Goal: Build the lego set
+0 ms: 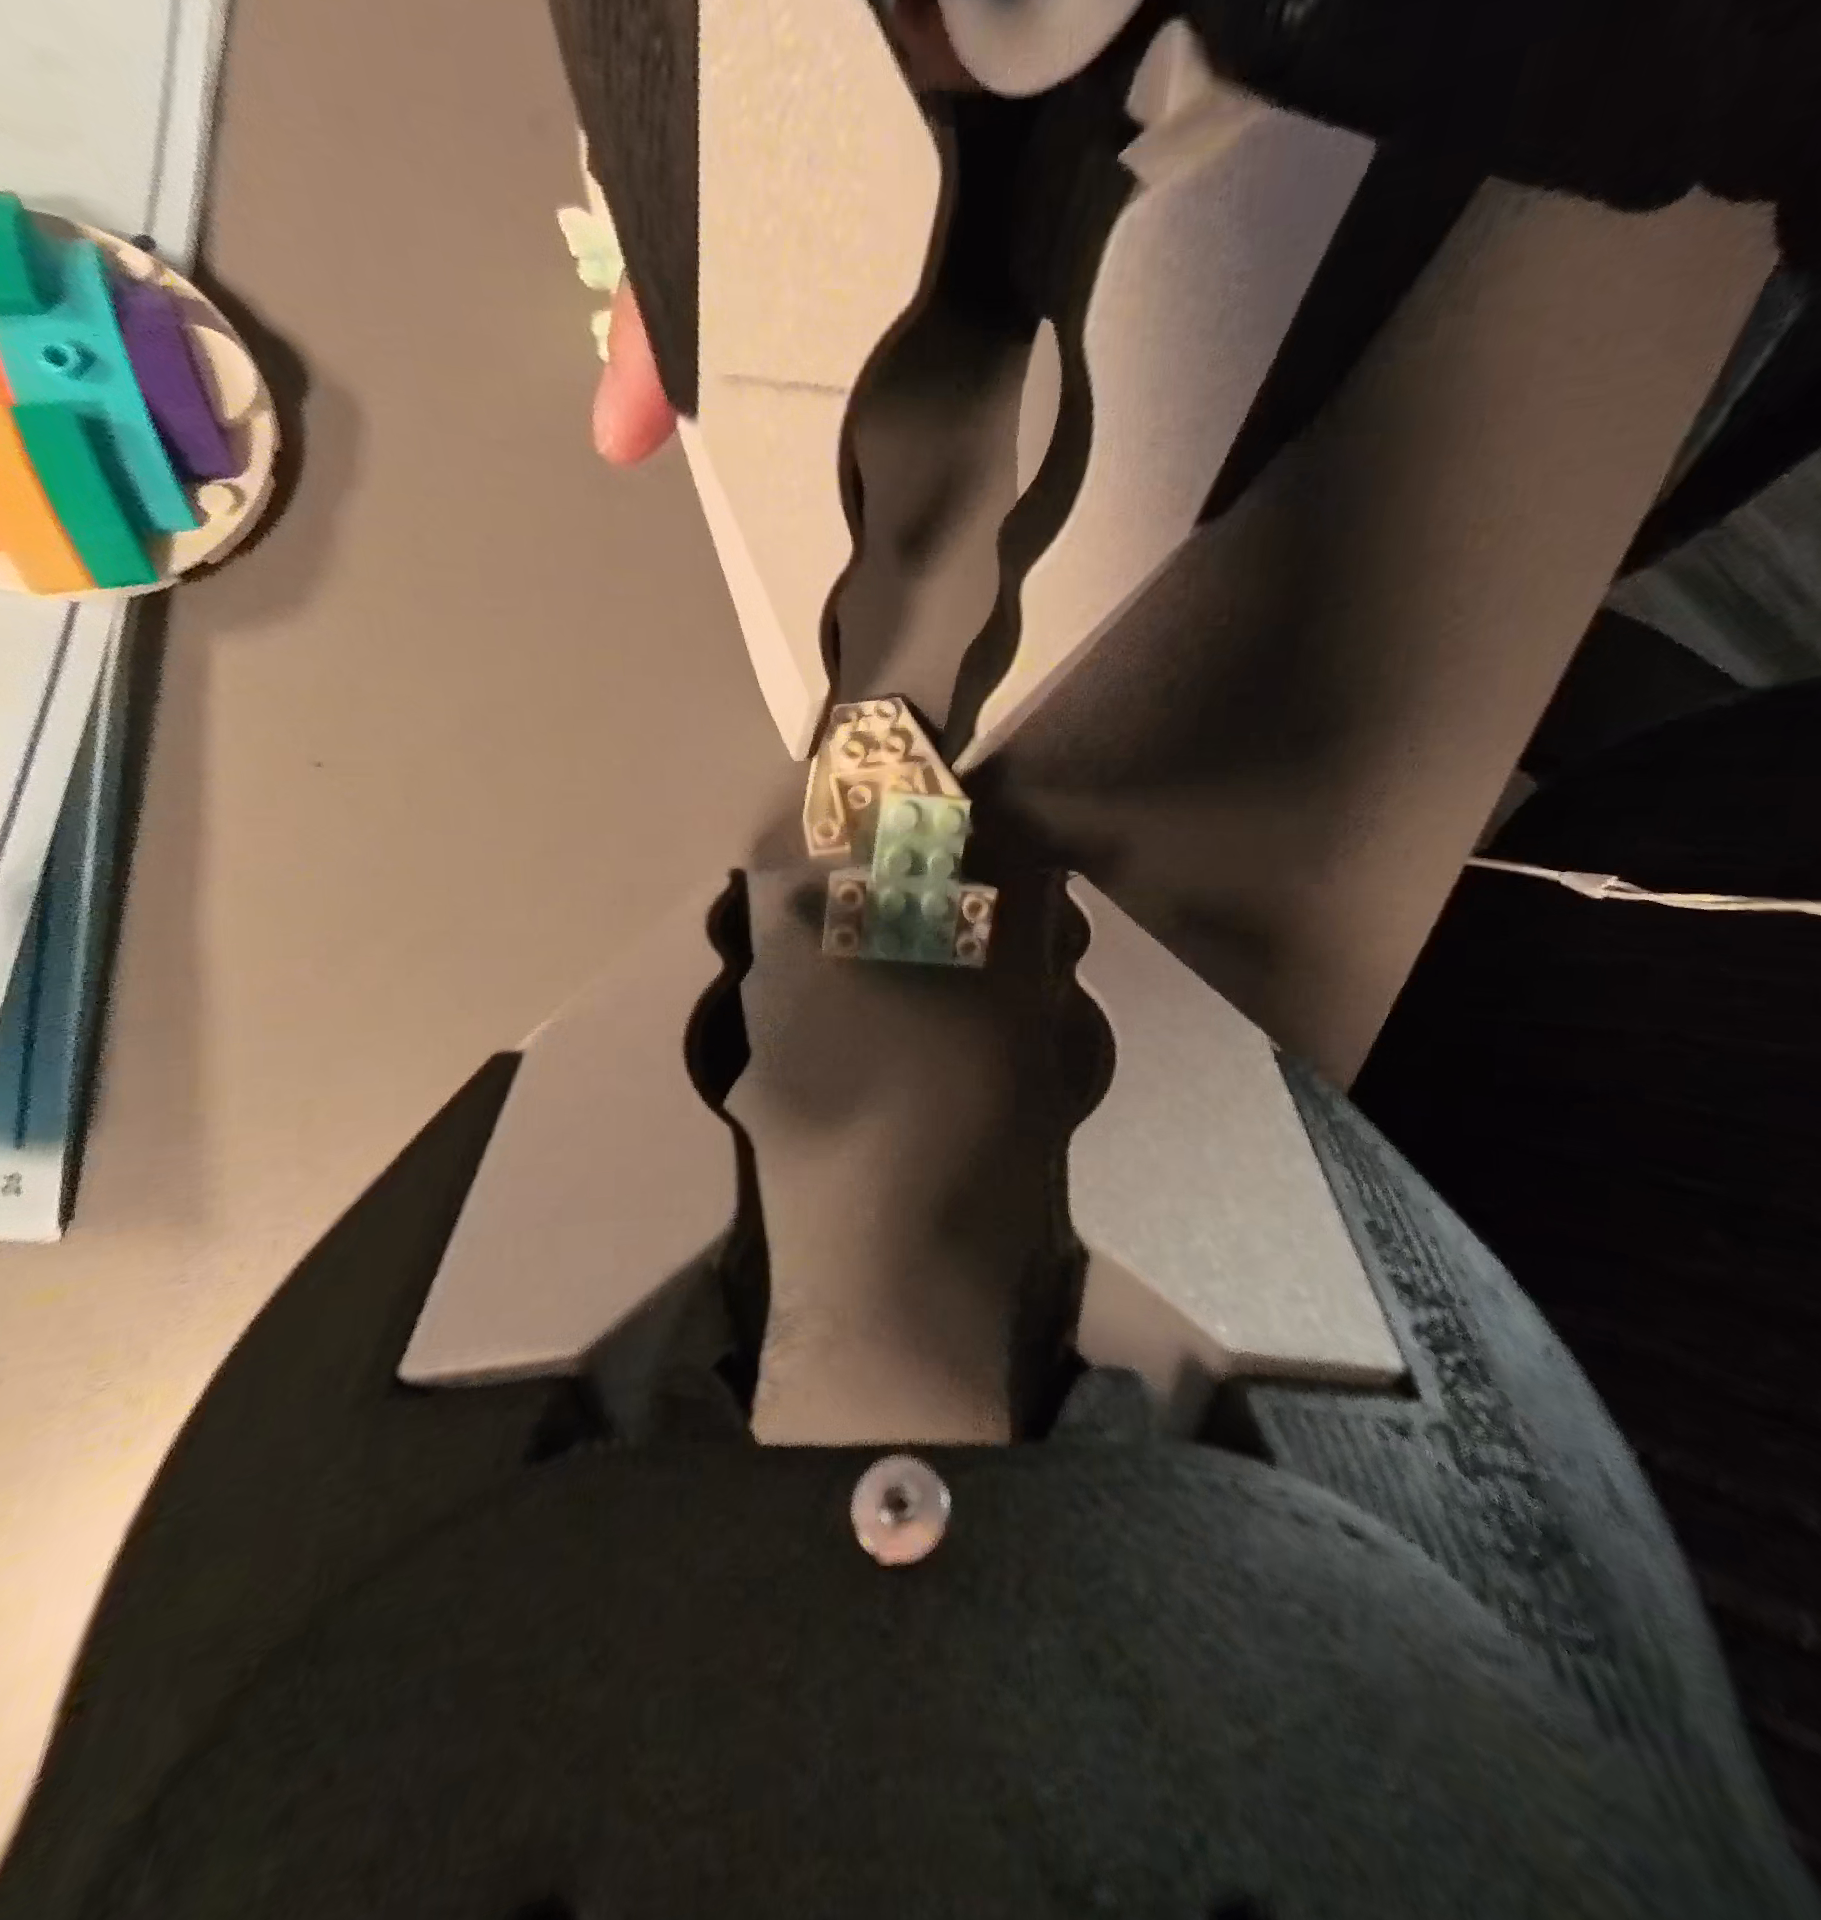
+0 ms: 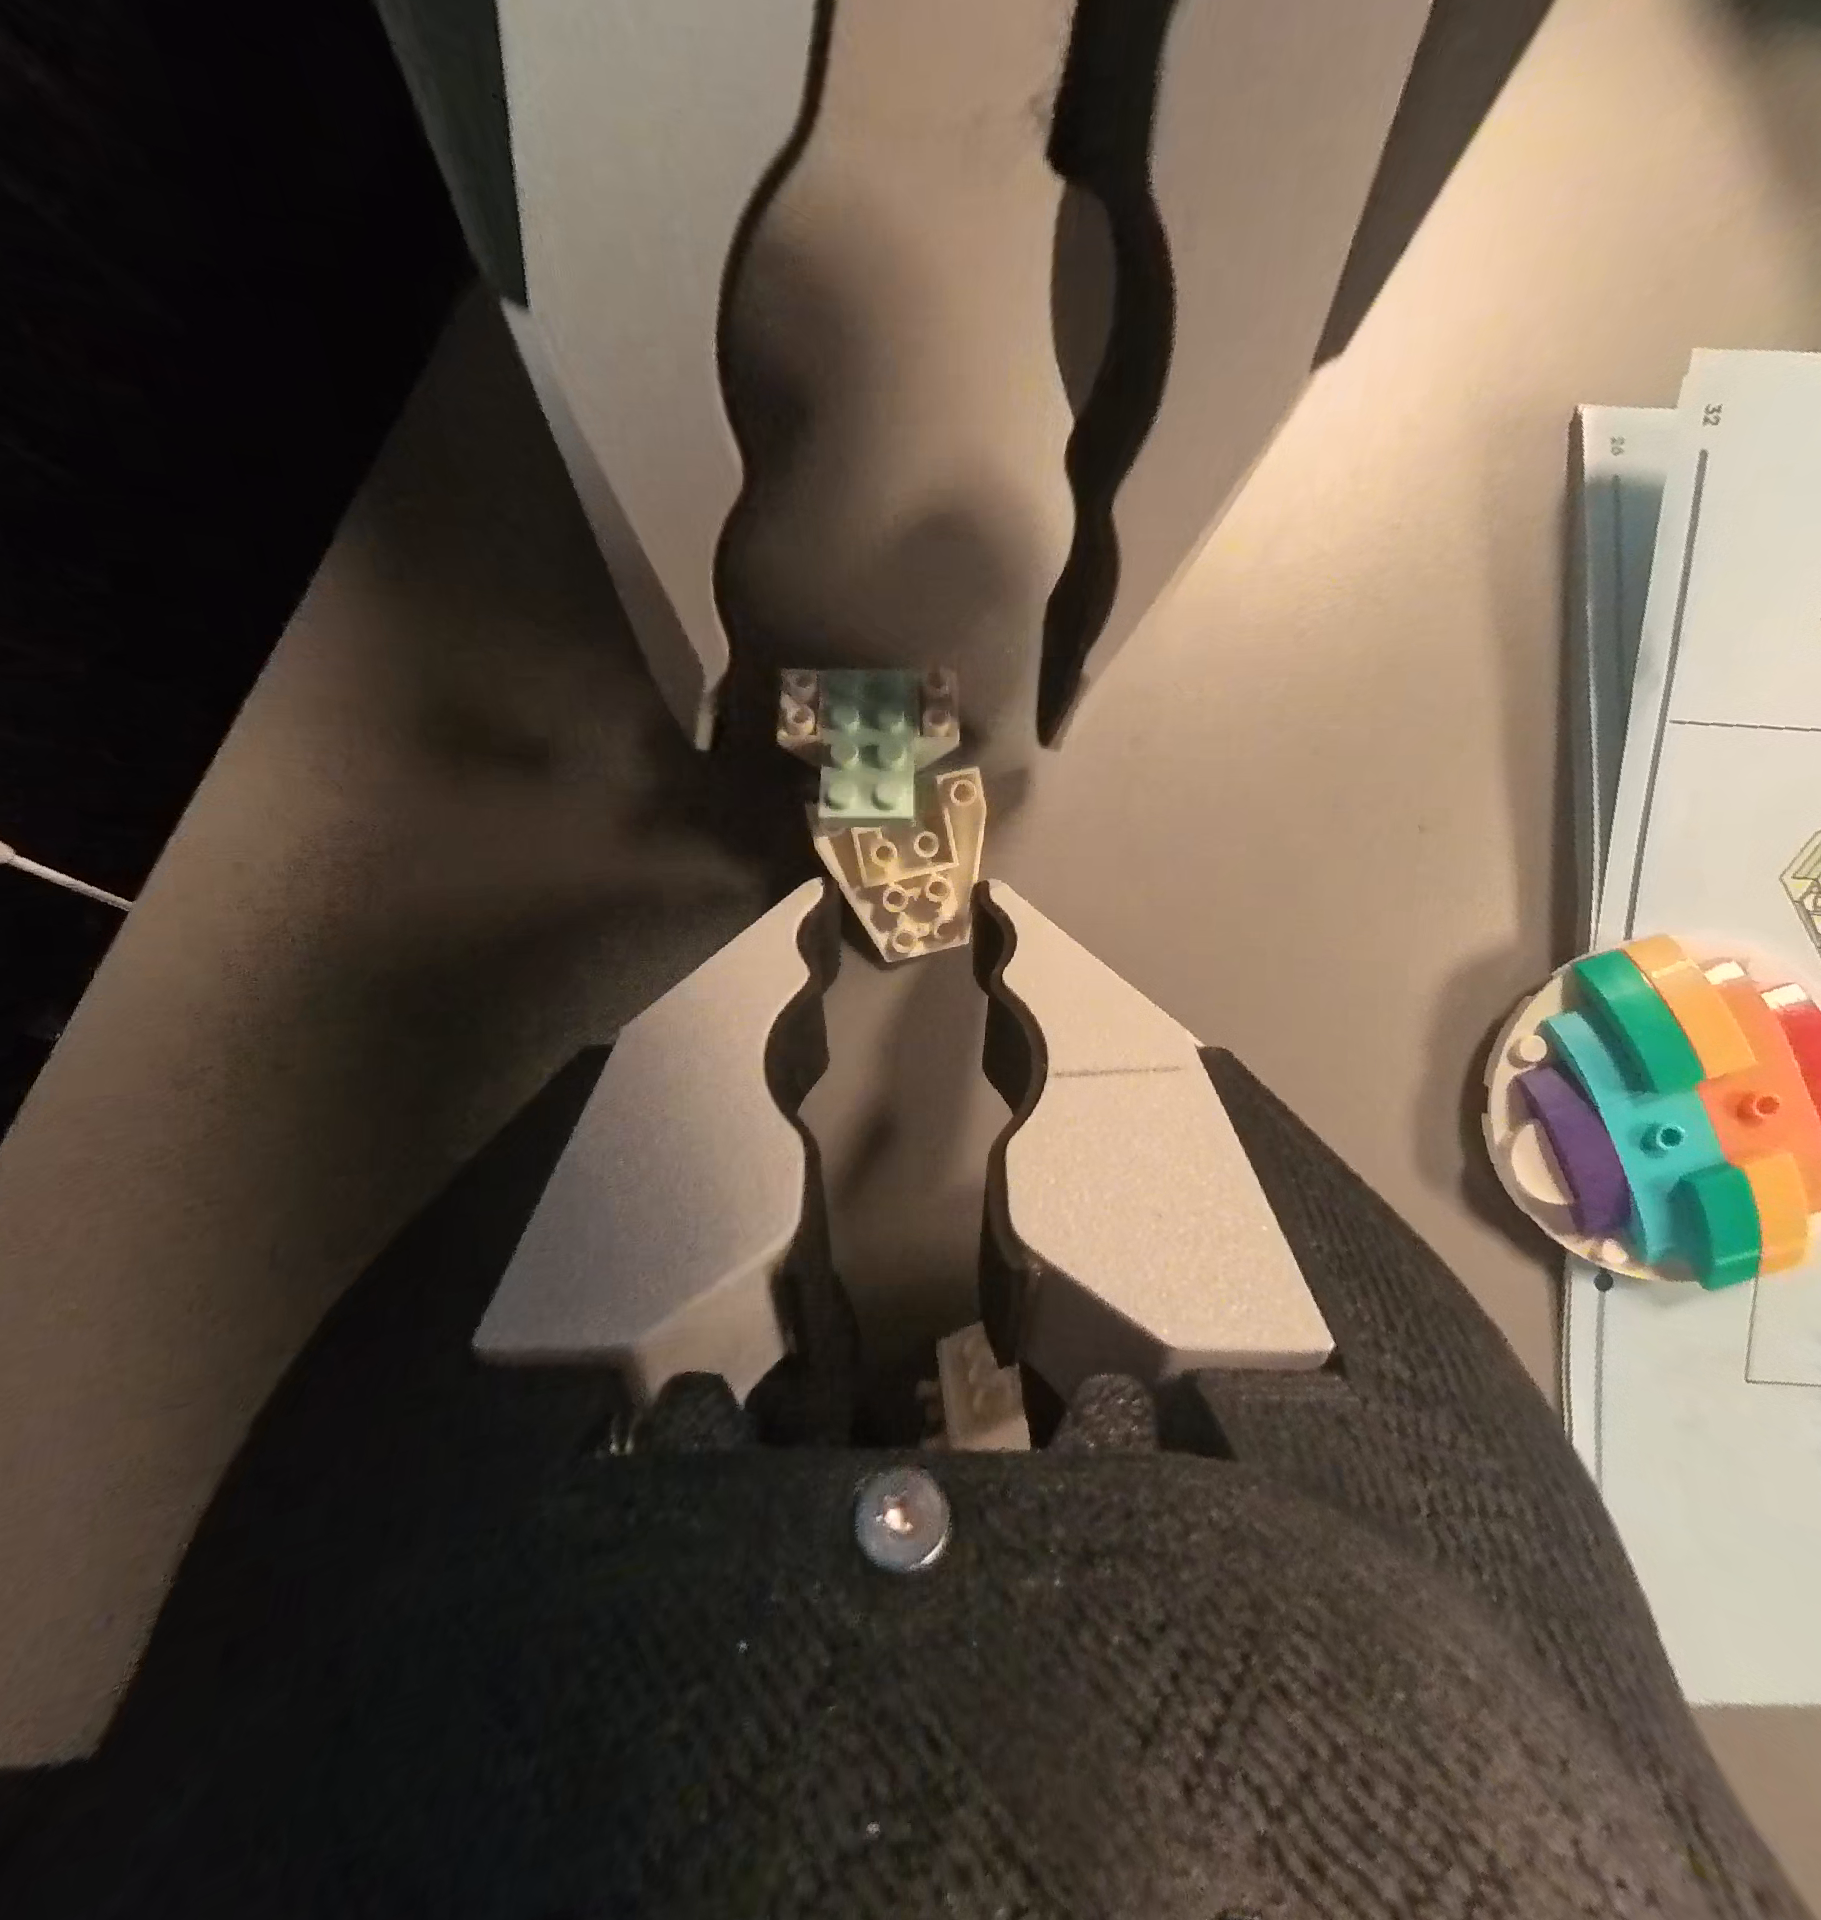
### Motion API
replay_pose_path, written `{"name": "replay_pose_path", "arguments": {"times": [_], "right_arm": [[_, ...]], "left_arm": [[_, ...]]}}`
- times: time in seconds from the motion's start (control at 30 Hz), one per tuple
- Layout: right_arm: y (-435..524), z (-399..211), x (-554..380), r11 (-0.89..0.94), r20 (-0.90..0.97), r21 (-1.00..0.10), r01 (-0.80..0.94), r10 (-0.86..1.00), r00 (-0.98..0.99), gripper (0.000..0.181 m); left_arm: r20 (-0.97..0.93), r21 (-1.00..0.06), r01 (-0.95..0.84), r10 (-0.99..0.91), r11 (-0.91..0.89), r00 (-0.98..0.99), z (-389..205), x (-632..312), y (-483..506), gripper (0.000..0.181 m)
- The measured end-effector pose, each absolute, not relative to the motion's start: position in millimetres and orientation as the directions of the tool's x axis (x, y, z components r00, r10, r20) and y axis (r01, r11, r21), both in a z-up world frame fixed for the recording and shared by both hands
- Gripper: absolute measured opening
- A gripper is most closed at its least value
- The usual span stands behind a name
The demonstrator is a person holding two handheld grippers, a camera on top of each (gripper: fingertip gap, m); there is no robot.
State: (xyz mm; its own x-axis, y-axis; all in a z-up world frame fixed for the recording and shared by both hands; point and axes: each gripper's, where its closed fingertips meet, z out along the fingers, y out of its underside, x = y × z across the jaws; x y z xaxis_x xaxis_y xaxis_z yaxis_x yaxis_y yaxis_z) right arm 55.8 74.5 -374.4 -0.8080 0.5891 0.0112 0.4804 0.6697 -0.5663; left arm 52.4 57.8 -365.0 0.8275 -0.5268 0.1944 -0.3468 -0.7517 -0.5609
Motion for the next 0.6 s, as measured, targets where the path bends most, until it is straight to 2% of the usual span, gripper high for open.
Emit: {"name": "replay_pose_path", "arguments": {"times": [0.2, 0.3, 0.47, 0.6], "right_arm": [[73, -374, 56, 0.655, 0.008, -0.585, 0.478, 0.594, -0.805, 0.025], [75, -372, 55, 0.644, 0.046, -0.602, 0.472, 0.618, -0.785, 0.036], [73, -356, 61, 0.580, 0.106, -0.700, 0.417, 0.662, -0.742, 0.048], [67, -357, 63, 0.495, 0.085, -0.767, 0.409, 0.710, -0.699, 0.056]], "left_arm": [[0.114, -0.655, -0.356, -0.553, -0.666, 0.825, -360, 47, 46, 0.057], [0.048, -0.696, -0.380, -0.568, -0.609, 0.822, -359, 43, 40, 0.056], [0.047, -0.757, -0.364, -0.601, -0.542, 0.798, -352, 43, 34, 0.060], [0.084, -0.763, -0.364, -0.640, -0.535, 0.764, -355, 43, 37, 0.068]]}}
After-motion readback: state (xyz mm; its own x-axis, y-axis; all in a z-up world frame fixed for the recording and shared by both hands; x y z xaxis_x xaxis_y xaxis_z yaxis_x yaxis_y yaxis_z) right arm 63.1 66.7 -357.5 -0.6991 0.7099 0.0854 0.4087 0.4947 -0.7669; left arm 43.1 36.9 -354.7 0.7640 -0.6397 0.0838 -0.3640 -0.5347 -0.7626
